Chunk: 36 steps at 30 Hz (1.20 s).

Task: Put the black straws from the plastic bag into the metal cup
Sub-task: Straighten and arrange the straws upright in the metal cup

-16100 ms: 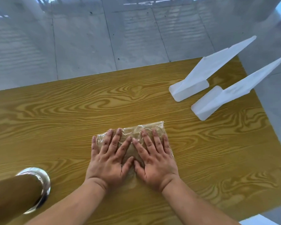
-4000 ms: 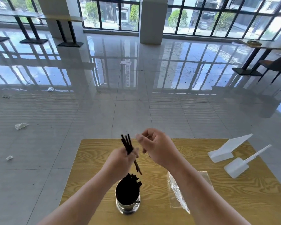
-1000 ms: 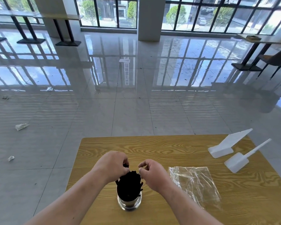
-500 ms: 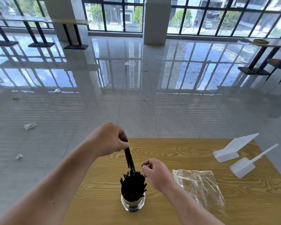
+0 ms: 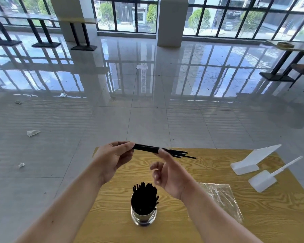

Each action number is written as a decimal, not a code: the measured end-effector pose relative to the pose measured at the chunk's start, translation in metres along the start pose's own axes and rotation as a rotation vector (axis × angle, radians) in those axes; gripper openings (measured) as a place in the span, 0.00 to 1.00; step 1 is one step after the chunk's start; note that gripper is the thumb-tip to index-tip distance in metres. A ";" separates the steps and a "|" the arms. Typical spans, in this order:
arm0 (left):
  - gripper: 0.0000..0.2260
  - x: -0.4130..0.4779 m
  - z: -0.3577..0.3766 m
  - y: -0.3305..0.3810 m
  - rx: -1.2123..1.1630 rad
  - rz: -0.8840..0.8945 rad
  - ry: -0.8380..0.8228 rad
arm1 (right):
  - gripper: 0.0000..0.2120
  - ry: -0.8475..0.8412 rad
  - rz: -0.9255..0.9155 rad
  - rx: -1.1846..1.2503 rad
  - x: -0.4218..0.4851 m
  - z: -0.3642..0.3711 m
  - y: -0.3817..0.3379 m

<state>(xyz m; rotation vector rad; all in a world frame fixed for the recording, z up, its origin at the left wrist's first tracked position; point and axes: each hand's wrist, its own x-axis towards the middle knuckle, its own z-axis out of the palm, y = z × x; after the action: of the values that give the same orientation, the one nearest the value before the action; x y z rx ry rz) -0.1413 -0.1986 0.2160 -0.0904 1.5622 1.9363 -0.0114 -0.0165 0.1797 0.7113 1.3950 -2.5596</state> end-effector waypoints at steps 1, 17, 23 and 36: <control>0.13 0.000 -0.002 -0.008 -0.039 -0.045 -0.019 | 0.24 0.023 -0.004 0.102 0.000 0.002 -0.006; 0.18 0.000 -0.021 -0.068 0.302 -0.291 -0.207 | 0.17 0.290 -0.306 -0.688 -0.002 0.008 -0.033; 0.11 0.010 -0.033 -0.072 0.419 -0.221 -0.029 | 0.16 0.265 -0.245 -0.937 0.000 0.006 -0.022; 0.15 0.016 -0.029 -0.102 0.992 -0.075 -0.094 | 0.15 0.230 -0.125 -1.132 0.014 -0.018 0.048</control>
<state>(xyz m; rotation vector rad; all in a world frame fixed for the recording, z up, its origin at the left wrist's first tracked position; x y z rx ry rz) -0.1115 -0.2090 0.1135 0.3468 2.2181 0.9167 -0.0018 -0.0274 0.1288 0.6720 2.5779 -1.3182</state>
